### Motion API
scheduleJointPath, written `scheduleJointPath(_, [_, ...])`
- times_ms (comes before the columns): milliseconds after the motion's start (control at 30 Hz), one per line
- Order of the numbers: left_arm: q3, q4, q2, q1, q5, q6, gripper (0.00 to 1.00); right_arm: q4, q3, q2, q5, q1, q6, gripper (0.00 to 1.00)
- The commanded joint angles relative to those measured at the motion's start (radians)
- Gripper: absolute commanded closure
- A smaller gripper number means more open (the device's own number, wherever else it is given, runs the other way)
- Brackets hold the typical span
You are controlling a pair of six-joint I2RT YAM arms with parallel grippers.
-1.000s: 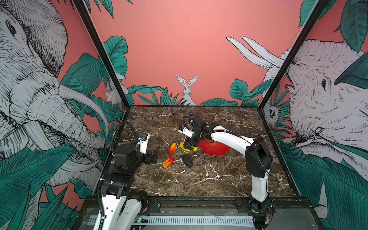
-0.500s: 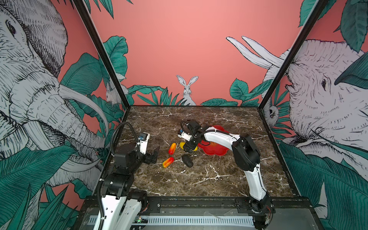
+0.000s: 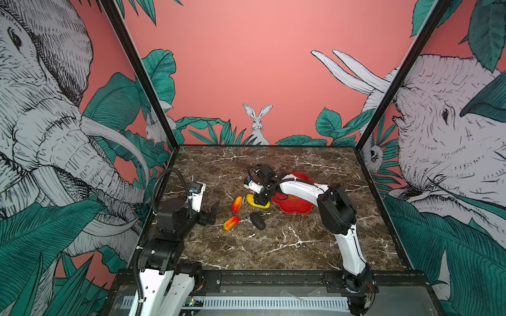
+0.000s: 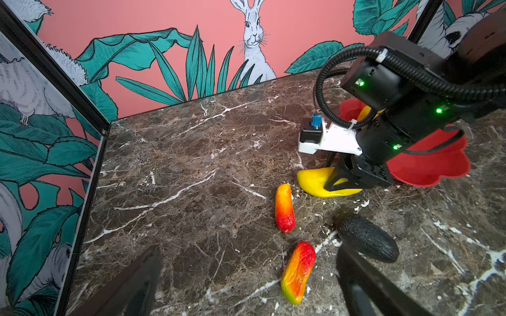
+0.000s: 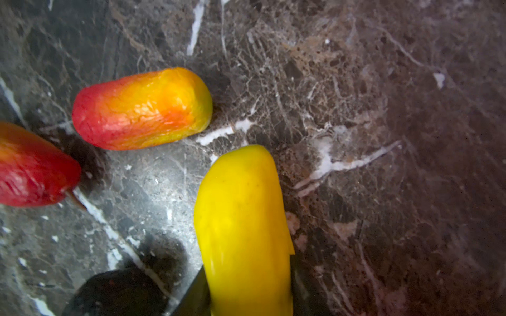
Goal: Place and organize the fake fruits in the fruit bowl
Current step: 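Move the right gripper to the yellow mango and grasp it, then place the yellow mango in the red bowl beside the apple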
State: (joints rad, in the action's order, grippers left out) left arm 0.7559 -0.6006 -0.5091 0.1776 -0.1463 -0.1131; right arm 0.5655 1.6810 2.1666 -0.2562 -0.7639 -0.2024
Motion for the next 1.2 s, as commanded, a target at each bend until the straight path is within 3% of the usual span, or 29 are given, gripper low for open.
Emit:
scheduleJointPath(0, [0.003,0.009,0.011,-0.003,-0.006,0.001,0.0,0.008,0.025,0.008,-0.017,0.0,0.003,0.71])
scheduleJointPath(167, [0.003,0.007,0.011,-0.003,-0.003,0.001,0.0,0.009,0.027,-0.082,-0.044,0.0,0.041,0.8])
scheduleJointPath(300, [0.003,0.006,0.013,-0.003,-0.001,0.001,0.0,-0.028,-0.039,-0.224,-0.018,0.001,0.075,0.82])
scheduleJointPath(433, [0.002,0.005,0.016,-0.005,0.001,0.003,0.0,-0.062,-0.157,-0.396,0.111,0.014,0.096,0.82])
scheduleJointPath(567, [0.0,0.004,0.016,-0.004,0.002,0.004,0.0,-0.075,-0.306,-0.535,0.387,0.056,0.163,0.82])
scheduleJointPath(633, [0.002,0.004,0.016,-0.005,0.003,0.004,0.0,-0.107,-0.413,-0.62,0.448,0.093,0.207,0.82])
scheduleJointPath(767, [0.002,0.004,0.018,-0.004,0.002,0.006,0.0,-0.166,-0.584,-0.752,0.458,0.216,0.296,0.83])
scheduleJointPath(900, [0.0,0.003,0.024,-0.004,0.002,0.006,0.0,-0.209,-0.671,-0.777,0.45,0.3,0.313,0.83])
scheduleJointPath(1167, [-0.003,-0.003,0.041,-0.004,0.005,0.011,0.0,-0.274,-0.654,-0.646,0.423,0.317,0.284,0.83])
